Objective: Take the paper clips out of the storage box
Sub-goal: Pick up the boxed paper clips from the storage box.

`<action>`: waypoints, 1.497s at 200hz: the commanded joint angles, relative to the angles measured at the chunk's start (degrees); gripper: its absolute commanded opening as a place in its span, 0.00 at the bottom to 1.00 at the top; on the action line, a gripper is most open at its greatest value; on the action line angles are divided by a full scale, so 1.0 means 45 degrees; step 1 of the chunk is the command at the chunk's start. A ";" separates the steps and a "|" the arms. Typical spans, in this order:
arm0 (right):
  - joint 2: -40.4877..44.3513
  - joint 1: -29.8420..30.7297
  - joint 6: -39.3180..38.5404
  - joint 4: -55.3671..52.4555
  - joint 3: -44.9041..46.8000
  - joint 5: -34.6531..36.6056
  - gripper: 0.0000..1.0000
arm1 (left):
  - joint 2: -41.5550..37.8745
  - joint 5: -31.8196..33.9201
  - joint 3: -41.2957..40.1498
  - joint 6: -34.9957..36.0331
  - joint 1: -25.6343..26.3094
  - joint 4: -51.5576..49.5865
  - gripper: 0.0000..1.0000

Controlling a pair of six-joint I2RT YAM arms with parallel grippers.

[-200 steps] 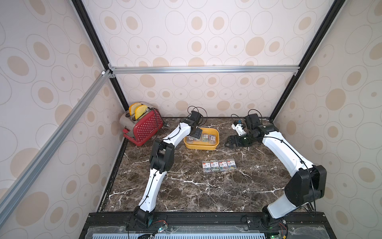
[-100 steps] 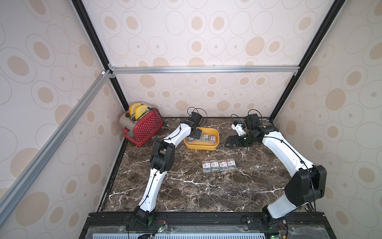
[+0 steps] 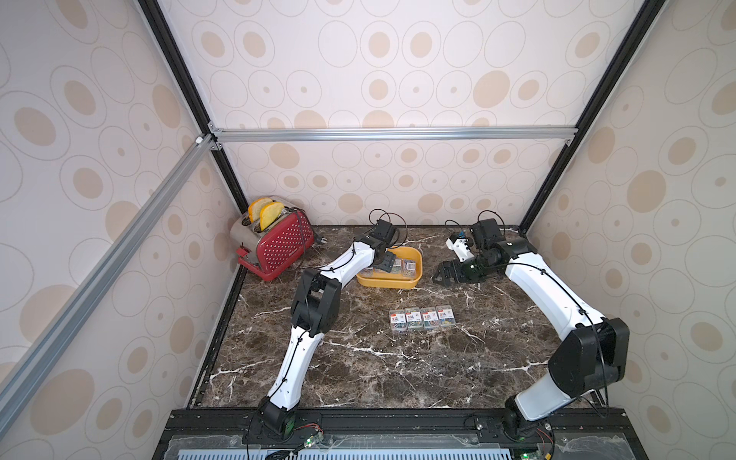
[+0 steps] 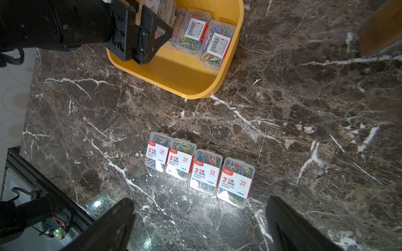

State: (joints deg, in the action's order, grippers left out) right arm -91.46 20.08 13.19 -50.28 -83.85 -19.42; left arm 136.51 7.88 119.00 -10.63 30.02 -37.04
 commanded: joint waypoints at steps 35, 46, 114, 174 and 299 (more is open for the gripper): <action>-0.0182 0.0006 -0.0153 -0.0350 -0.0193 -0.0100 1.00 | -0.0710 -0.0287 -0.0241 -0.0262 0.0066 -0.0283 0.88; -0.0168 0.0019 -0.0176 -0.0369 -0.0194 -0.0116 1.00 | -0.0836 -0.0230 -0.0234 -0.0430 0.0057 -0.0239 0.88; -0.0188 -0.0004 -0.0325 -0.0360 -0.0213 0.0033 1.00 | -0.0710 0.0028 -0.0022 -0.2657 0.0064 -0.0048 0.89; -0.0300 -0.0027 -0.0392 -0.0347 -0.0307 0.0165 1.00 | -0.0556 0.0878 -0.0201 -0.4400 0.0034 0.0965 0.90; -0.0591 -0.0086 -0.0433 -0.0309 -0.0423 -0.0051 1.00 | 0.0697 0.1180 0.0332 -0.5430 -0.0015 0.1240 0.85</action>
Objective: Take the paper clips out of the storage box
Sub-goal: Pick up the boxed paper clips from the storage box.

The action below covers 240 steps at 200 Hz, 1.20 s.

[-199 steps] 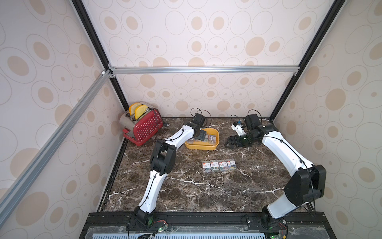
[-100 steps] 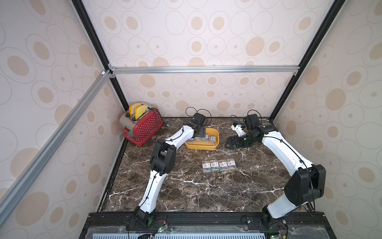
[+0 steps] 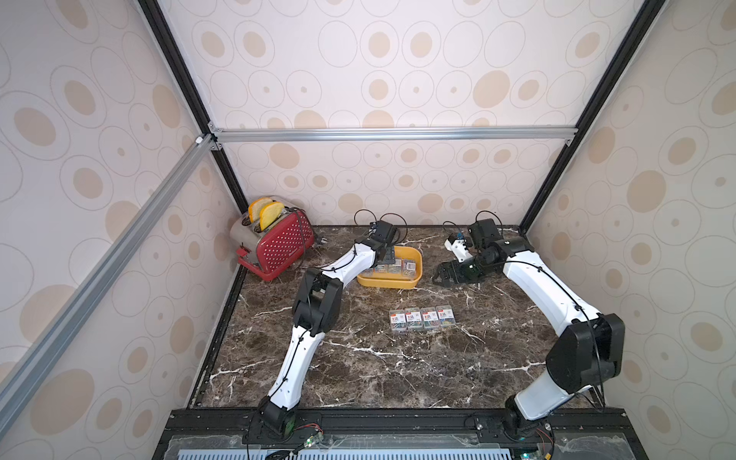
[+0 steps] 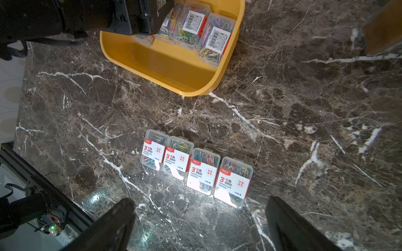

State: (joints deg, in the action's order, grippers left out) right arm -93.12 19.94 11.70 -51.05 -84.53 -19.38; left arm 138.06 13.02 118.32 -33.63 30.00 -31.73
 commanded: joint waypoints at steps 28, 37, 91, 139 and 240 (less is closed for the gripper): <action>-0.0206 -0.0057 -0.0111 -0.0141 -0.0278 -0.0071 1.00 | 0.0366 0.0075 0.0444 -0.0192 -0.0054 0.0192 0.81; -0.0214 -0.0050 -0.0106 -0.0138 -0.0245 -0.0100 1.00 | 0.0347 0.0076 0.0430 -0.0126 -0.0021 0.0237 0.80; -0.0206 -0.0057 -0.0127 -0.0155 -0.0289 -0.0194 1.00 | 0.0377 -0.0305 0.0504 0.0195 -0.0084 0.0334 0.68; -0.0040 -0.0060 -0.0106 -0.0177 -0.0235 -0.0245 0.98 | -0.0328 -0.0829 0.0163 0.1198 -0.0149 0.0221 0.45; 0.1084 -0.0057 -0.0045 -0.0121 0.0444 -0.0431 0.98 | -0.3942 -0.5416 -0.0446 0.5939 -0.0771 -0.2852 0.41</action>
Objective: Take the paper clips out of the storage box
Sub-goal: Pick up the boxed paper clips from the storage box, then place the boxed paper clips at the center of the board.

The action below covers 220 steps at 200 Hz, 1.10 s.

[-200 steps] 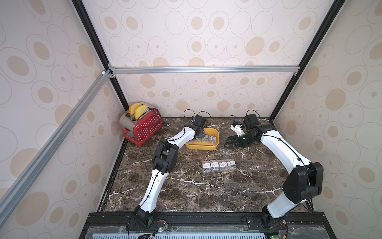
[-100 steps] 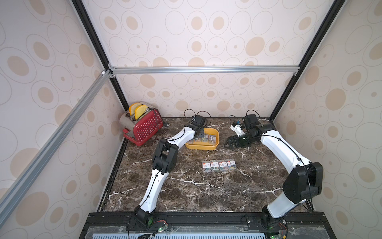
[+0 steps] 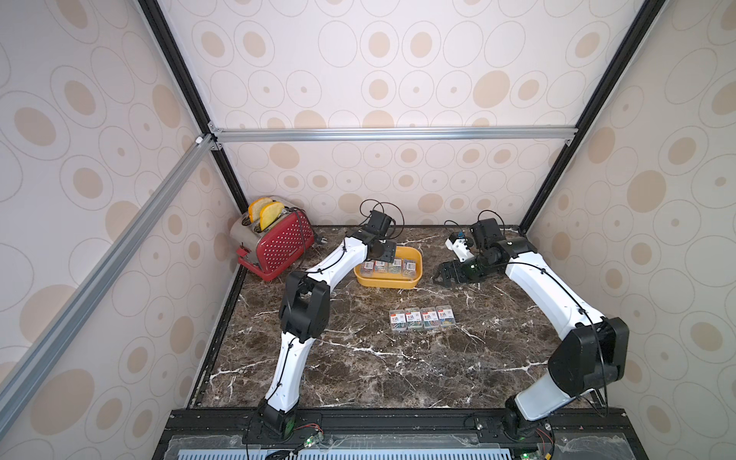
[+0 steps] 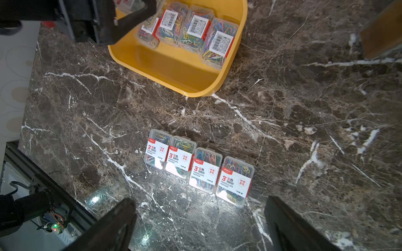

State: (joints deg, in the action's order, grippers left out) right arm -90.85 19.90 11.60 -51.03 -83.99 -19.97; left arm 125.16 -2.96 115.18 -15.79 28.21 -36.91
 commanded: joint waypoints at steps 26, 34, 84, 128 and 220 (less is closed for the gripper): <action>0.1040 -0.0044 -0.0050 -0.0059 0.0760 -0.0437 0.98 | -0.1778 -0.2826 -0.0222 0.3787 -0.0525 -0.3320 0.41; 0.1253 -0.0047 -0.0077 0.0008 0.0937 -0.0495 0.98 | -0.2121 -0.2951 -0.0711 0.4290 -0.0509 -0.3533 0.41; 0.2487 -0.0047 0.0049 0.0255 0.2199 -0.0639 0.98 | -0.4265 -0.3744 -0.4133 0.6151 -0.0556 -0.2915 0.38; 0.3426 -0.0024 0.0381 0.0661 0.3442 -0.0885 0.97 | -0.5153 -0.3942 -0.6062 0.7104 -0.0547 -0.2365 0.38; 0.4422 0.0012 0.0623 0.1649 0.4793 -0.1168 0.97 | -0.5870 -0.4630 -0.9036 0.9365 0.0093 0.0017 0.34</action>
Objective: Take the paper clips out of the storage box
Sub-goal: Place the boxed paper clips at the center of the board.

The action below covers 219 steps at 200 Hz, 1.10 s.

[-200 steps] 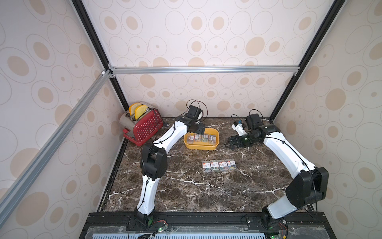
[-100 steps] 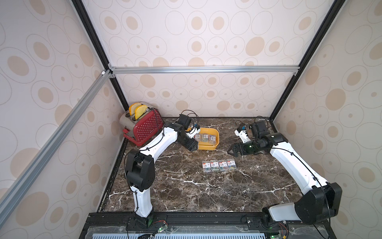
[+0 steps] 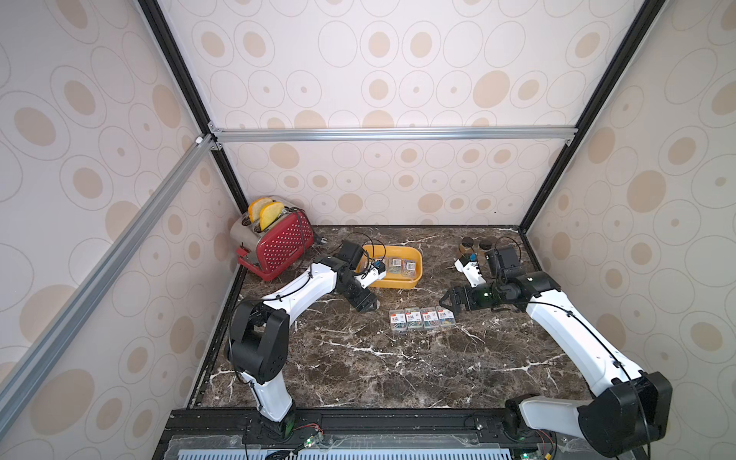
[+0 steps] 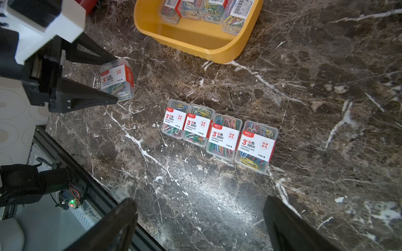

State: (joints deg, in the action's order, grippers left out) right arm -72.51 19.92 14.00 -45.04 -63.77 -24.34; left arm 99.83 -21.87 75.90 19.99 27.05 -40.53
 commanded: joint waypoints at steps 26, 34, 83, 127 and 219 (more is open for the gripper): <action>0.0468 0.0018 0.0078 0.0379 0.0494 -0.0182 0.97 | -0.0163 -0.1157 -0.0800 0.2245 0.0526 0.1561 0.33; 0.0506 0.0006 0.0062 0.0364 0.0499 -0.0173 0.97 | -0.0061 -0.1231 -0.0827 0.2483 0.0586 0.1565 0.33; 0.0606 0.0021 0.0115 0.0428 0.0691 -0.0114 0.97 | 0.0244 -0.1438 -0.1123 0.4188 0.0748 0.1497 0.35; 0.0579 0.0006 0.0248 0.0532 0.0738 -0.0084 0.97 | 0.0476 -0.1082 -0.1543 0.5613 0.0767 0.1556 0.36; 0.0367 0.0024 0.0469 0.0764 0.0659 -0.0142 0.97 | 0.1038 -0.1156 -0.0955 0.6720 0.0903 0.0461 0.35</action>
State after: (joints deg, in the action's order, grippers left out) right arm -70.94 19.92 15.62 -41.98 -61.21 -24.56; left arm 103.72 -26.41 68.88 47.68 30.50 -35.48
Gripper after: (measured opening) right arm 0.966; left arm 0.732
